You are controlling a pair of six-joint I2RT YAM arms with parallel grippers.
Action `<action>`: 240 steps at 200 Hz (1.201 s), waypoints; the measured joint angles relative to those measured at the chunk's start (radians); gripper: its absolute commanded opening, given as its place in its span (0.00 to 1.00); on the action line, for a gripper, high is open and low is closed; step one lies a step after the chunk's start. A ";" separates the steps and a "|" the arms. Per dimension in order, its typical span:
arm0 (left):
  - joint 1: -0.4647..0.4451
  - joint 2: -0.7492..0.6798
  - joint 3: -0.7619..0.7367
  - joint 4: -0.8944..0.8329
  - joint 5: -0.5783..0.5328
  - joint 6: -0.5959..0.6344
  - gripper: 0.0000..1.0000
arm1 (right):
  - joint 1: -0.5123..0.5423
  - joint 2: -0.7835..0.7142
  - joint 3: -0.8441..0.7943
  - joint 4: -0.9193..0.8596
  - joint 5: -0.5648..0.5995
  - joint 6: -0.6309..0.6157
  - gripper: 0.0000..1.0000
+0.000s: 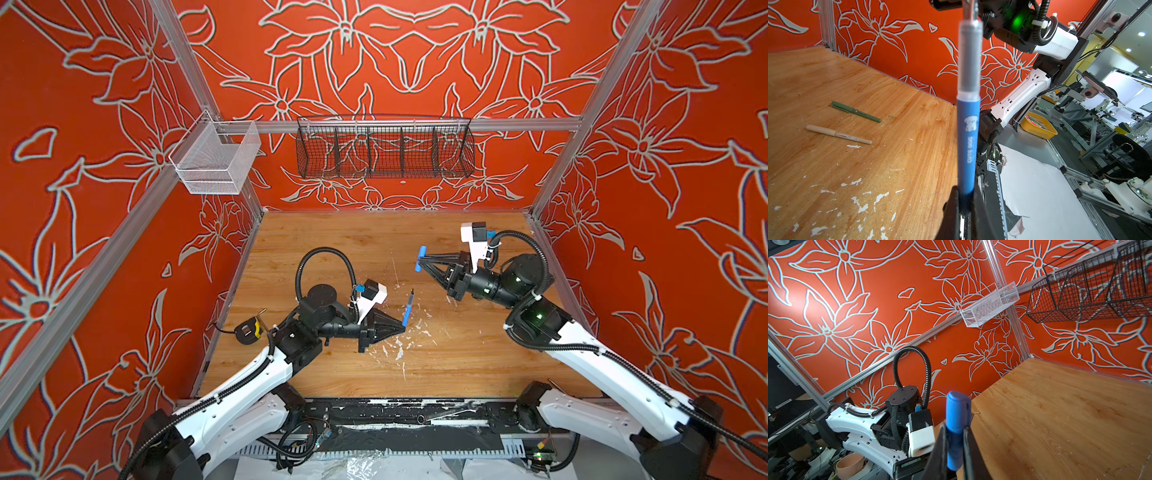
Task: Insert the pens into the pen caps
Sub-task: 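Lift the blue pen upright with the left gripper while the right raises the blue cap, then bring the blue cap toward the pen tip with the right gripper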
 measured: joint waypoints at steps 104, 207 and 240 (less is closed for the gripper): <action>0.003 0.003 0.016 -0.003 -0.015 -0.001 0.00 | 0.007 0.003 -0.047 0.055 -0.072 0.037 0.01; 0.003 0.008 0.016 -0.003 -0.016 -0.001 0.00 | 0.007 0.003 -0.071 0.097 -0.087 0.075 0.01; 0.003 0.008 0.016 -0.004 -0.016 -0.001 0.00 | 0.007 0.003 -0.072 0.097 -0.087 0.077 0.01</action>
